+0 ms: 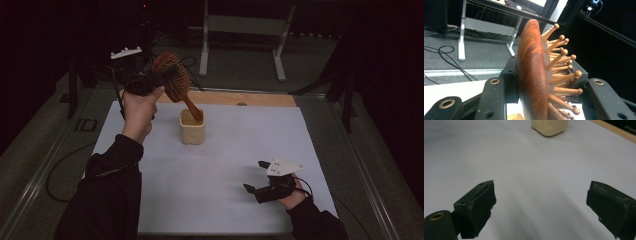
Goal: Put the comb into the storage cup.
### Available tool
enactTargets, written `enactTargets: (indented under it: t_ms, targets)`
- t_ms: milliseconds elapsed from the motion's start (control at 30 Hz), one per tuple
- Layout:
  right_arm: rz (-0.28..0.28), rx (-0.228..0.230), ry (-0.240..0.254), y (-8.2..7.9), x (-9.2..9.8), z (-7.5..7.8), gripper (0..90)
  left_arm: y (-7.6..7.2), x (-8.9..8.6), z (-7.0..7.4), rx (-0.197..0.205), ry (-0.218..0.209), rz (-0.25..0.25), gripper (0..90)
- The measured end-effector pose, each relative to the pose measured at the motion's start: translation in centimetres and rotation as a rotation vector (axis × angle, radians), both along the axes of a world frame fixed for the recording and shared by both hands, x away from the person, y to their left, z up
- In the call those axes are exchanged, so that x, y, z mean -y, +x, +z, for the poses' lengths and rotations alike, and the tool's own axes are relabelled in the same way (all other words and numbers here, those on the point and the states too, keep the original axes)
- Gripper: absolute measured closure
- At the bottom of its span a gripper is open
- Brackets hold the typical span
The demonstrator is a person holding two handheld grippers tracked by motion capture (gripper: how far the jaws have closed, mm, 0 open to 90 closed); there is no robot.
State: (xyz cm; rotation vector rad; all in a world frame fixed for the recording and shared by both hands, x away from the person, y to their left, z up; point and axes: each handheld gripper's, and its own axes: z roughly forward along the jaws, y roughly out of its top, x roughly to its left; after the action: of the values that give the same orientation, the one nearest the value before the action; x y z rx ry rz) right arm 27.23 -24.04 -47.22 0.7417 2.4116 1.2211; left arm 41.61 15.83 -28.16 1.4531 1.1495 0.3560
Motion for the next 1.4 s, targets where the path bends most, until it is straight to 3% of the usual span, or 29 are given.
enactTargets:
  t_ms: [100,200,433,533,600,1400]
  targets:
    - [-0.004,0.027,0.013,-0.1,0.1,0.0,8.0,0.4,0.0,-0.3,0.003,0.011,0.014,55.3]
    - [-0.008,0.034,0.023,-0.1,0.2,0.1,8.0,1.1,-0.2,-1.0,-0.01,-0.005,0.025,55.2]
    - [-0.003,0.043,0.016,-0.2,0.1,0.0,8.0,2.0,-0.4,-2.3,-0.021,0.003,0.06,55.3]
    - [-0.003,0.045,0.024,-0.3,0.1,0.1,8.1,2.4,-0.3,-2.9,-0.025,0.026,0.076,55.2]
    - [0.001,0.048,0.029,-0.3,0.2,0.1,8.1,2.6,-0.3,-3.4,-0.033,0.016,0.079,55.2]
    - [0.009,0.053,0.038,-0.4,0.1,0.1,8.1,3.9,0.9,-8.3,-0.114,0.011,0.063,55.0]
